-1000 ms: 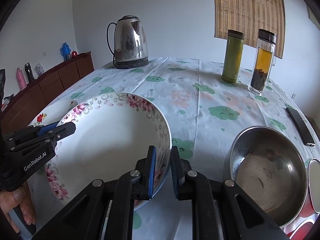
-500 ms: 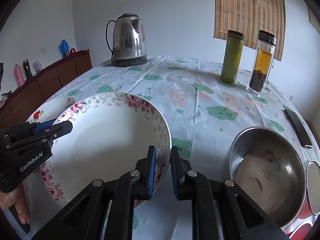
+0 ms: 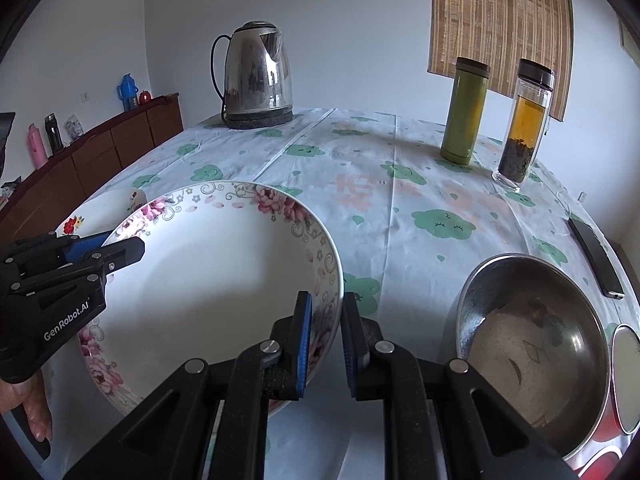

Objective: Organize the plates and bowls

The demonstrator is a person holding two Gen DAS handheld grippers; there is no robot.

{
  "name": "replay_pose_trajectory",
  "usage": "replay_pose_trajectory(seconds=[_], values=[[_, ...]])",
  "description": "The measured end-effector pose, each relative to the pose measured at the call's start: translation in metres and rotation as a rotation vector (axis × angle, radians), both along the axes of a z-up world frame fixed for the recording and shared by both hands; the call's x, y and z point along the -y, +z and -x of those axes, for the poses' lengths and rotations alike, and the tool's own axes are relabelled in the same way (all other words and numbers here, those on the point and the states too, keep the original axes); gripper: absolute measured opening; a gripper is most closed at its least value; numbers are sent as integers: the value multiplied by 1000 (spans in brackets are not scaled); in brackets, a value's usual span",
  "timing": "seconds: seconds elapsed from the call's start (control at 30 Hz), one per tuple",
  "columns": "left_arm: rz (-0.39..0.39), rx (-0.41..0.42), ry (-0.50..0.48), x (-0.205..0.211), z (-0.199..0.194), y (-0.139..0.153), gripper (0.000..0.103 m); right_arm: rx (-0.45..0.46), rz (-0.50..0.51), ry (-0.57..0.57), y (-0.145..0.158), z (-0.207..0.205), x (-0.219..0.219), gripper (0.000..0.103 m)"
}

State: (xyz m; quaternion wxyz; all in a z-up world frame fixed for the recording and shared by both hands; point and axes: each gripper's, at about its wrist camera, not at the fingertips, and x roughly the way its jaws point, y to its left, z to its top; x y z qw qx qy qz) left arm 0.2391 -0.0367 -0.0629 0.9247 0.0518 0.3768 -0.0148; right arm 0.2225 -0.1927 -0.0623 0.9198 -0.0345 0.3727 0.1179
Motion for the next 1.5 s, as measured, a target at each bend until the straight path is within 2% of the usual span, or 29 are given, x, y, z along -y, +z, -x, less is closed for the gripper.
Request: replay_pose_trajectory(seconds=[0.33, 0.53, 0.97, 1.07, 1.2, 1.3, 1.43, 1.5], values=[[25, -4, -1, -6, -3, -2, 16, 10, 12, -10, 4, -4, -6, 16], [6, -22, -16, -4, -4, -6, 17, 4, 23, -9, 3, -7, -6, 16], [19, -37, -26, -6, 1, -5, 17, -16, 30, 17, 6, -2, -6, 16], [7, -33, -26, -5, 2, -6, 18, -13, 43, 21, 5, -1, -7, 16], [-49, -15, -27, 1, 5, -8, 18, -5, 65, 22, 4, 0, -9, 16], [-49, -12, -27, 1, 5, -8, 18, -5, 62, 21, 4, 0, -8, 16], [-93, -1, -28, 4, 6, -9, 18, 0, 69, 21, 5, 2, -9, 16], [-85, -3, -28, 4, 6, -9, 18, -1, 70, 22, 5, 2, -9, 17]])
